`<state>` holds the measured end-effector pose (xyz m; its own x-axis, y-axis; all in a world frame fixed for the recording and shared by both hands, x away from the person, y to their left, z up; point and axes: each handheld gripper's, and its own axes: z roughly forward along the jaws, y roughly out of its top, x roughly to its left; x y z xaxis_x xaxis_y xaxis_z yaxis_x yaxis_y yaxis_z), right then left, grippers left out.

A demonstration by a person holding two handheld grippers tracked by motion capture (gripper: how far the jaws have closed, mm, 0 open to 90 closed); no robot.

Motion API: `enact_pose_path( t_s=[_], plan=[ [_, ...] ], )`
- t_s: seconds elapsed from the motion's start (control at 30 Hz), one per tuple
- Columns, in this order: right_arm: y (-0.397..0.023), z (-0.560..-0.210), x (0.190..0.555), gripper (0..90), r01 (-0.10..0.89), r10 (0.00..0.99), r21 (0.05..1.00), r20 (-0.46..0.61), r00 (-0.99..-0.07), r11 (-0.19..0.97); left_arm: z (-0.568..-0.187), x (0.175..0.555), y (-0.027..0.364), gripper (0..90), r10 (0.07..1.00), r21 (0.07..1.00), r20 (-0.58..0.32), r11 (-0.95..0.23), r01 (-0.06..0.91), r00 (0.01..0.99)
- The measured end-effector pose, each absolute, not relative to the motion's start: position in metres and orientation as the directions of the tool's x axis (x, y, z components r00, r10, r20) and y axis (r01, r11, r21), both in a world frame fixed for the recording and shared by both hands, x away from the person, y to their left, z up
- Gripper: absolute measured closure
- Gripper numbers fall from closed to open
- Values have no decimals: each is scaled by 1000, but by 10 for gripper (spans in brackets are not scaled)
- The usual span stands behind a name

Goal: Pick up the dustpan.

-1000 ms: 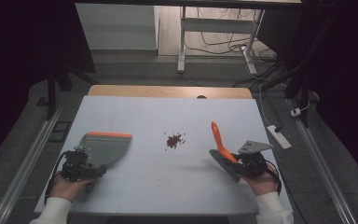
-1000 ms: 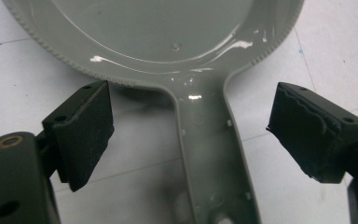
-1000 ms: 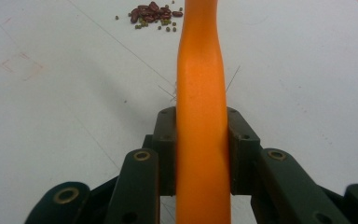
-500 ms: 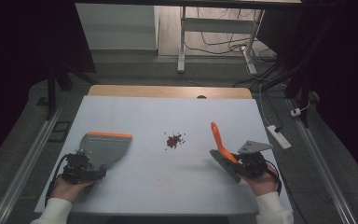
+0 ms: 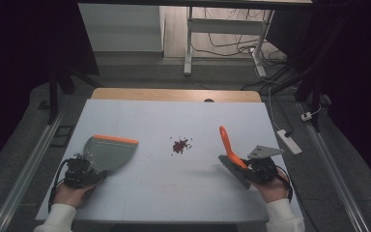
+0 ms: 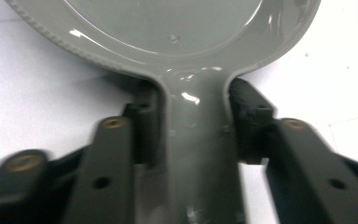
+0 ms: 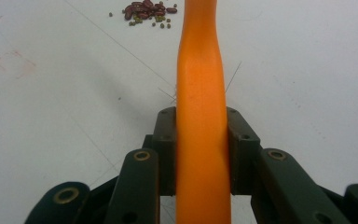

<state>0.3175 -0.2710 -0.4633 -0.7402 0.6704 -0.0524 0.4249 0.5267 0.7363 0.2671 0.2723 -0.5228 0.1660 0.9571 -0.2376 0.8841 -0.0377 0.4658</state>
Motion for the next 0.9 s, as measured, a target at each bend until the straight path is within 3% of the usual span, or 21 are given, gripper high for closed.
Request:
enact_pose_path(
  t_s=[0.9],
  plan=[
    [-271,-463,318,703,422,668,743,-45,-743,520,-519,263,284,624,931,561,-251,-83,824,265]
  ],
)
